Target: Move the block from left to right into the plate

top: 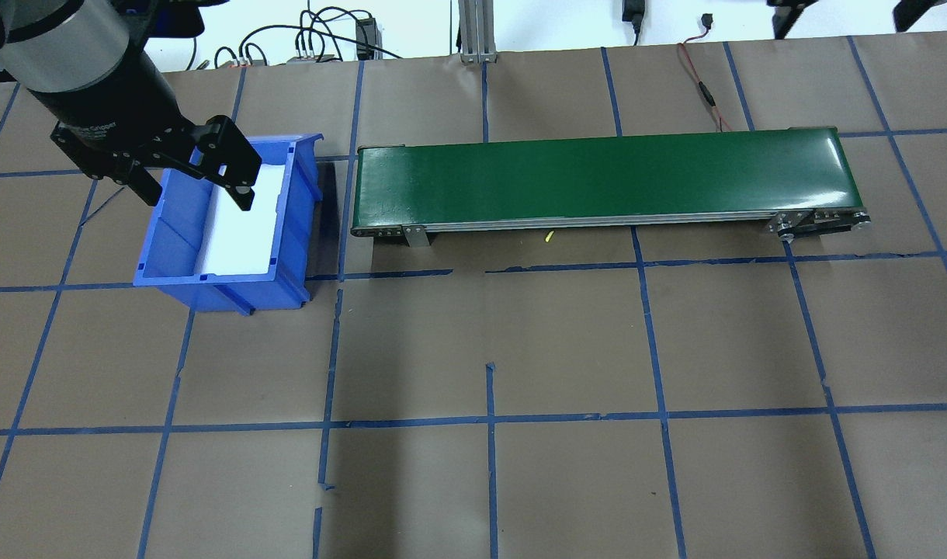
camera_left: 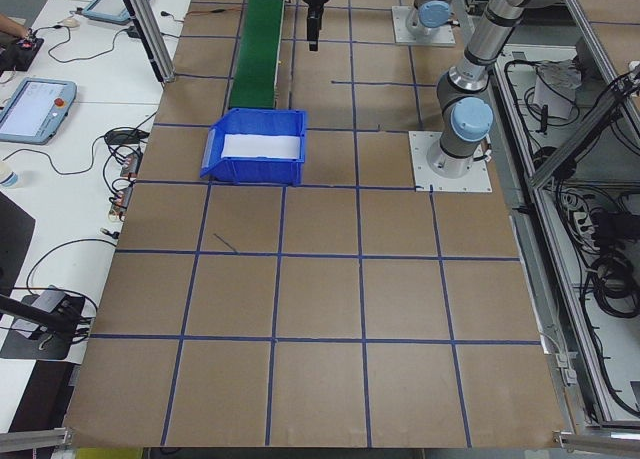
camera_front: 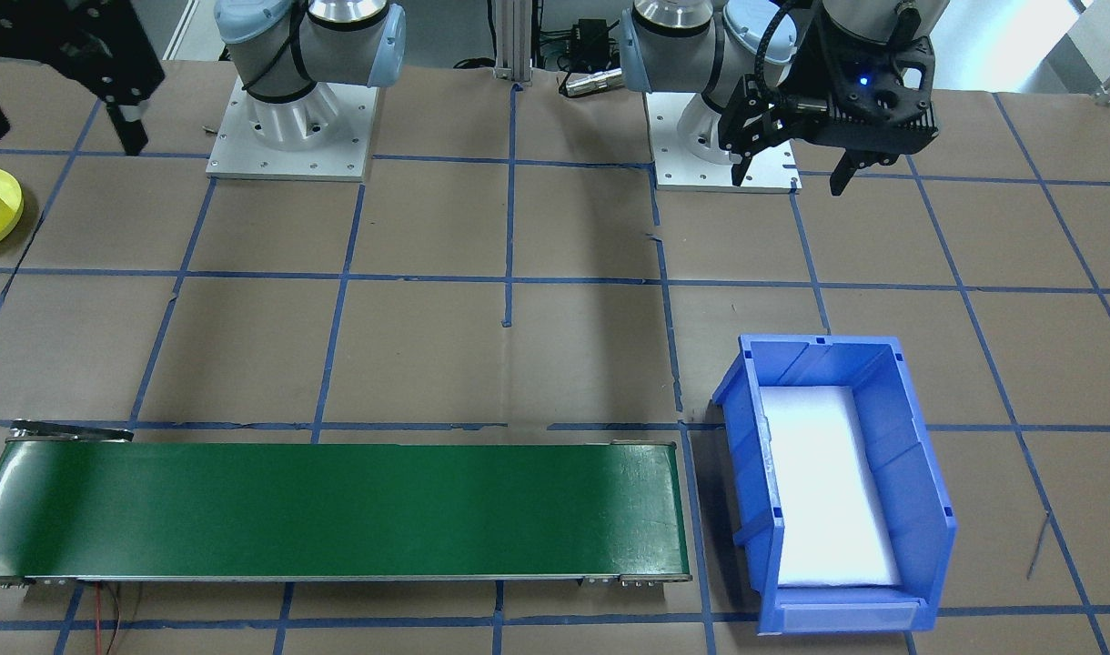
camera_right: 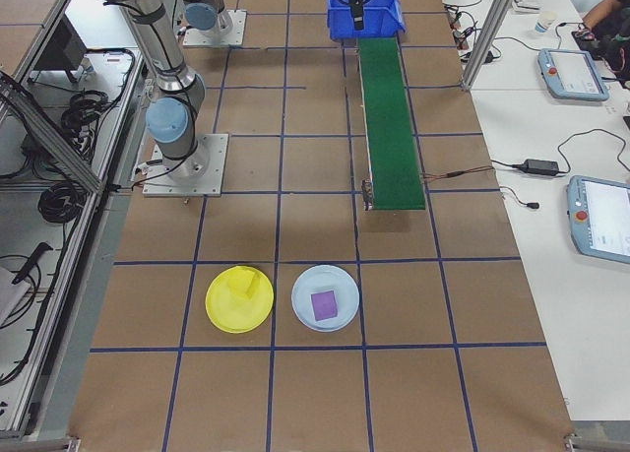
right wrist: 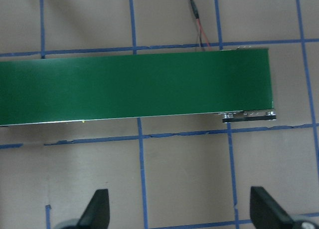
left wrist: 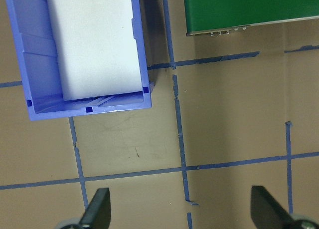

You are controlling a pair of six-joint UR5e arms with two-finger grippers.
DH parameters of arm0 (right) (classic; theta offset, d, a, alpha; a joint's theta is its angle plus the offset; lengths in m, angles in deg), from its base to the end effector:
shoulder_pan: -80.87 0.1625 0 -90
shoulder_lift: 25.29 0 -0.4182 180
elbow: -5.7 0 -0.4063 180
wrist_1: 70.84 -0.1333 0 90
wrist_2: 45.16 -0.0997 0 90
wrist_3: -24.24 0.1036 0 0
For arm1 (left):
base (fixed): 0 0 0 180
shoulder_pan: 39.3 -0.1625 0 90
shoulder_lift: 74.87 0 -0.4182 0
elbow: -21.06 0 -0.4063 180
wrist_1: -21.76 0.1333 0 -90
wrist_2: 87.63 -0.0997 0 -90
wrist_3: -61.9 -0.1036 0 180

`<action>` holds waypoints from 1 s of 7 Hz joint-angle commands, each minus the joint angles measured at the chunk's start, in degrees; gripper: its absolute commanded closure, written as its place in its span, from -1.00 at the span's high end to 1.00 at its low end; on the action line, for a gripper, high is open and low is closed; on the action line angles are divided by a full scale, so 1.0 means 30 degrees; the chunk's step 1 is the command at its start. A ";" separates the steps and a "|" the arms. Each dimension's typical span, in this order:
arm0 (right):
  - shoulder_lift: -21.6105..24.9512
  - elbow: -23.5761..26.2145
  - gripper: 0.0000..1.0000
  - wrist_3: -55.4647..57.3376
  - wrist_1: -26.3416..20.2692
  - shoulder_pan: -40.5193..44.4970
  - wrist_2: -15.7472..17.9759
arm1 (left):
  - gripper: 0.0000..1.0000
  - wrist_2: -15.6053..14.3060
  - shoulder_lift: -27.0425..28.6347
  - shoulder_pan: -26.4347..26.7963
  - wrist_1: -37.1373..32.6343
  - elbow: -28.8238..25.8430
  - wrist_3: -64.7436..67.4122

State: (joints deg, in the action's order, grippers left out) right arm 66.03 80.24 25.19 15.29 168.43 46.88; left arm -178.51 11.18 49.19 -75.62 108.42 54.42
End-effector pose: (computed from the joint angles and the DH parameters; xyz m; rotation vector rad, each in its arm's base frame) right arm 0.1082 -0.5047 0.6192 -0.0974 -3.0822 0.3481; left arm -0.1192 -0.4764 0.5214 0.1630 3.1230 0.0234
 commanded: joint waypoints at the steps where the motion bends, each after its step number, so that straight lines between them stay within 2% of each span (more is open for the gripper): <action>1: -0.0115 0.1307 1.00 0.2260 0.0150 0.1603 -0.0155 | 1.00 0.0000 0.0000 0.0004 -0.0002 0.0001 0.0004; 3: -0.0260 0.2572 1.00 0.2176 0.0793 0.1604 -0.0009 | 1.00 0.0000 -0.0029 -0.0025 0.0027 0.0001 0.0004; 5: -0.0145 0.3654 1.00 0.2087 0.0795 0.1663 -0.0154 | 1.00 -0.0029 -0.0029 -0.0025 0.0027 0.0030 -0.0025; 7: -0.0057 0.3895 1.00 0.2029 0.0824 0.1692 -0.0594 | 1.00 0.0000 -0.0059 0.0004 0.0027 0.0030 0.0004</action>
State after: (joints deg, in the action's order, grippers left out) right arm 65.81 91.52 31.38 17.68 173.46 45.57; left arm -178.57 11.03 49.17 -75.55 108.50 54.41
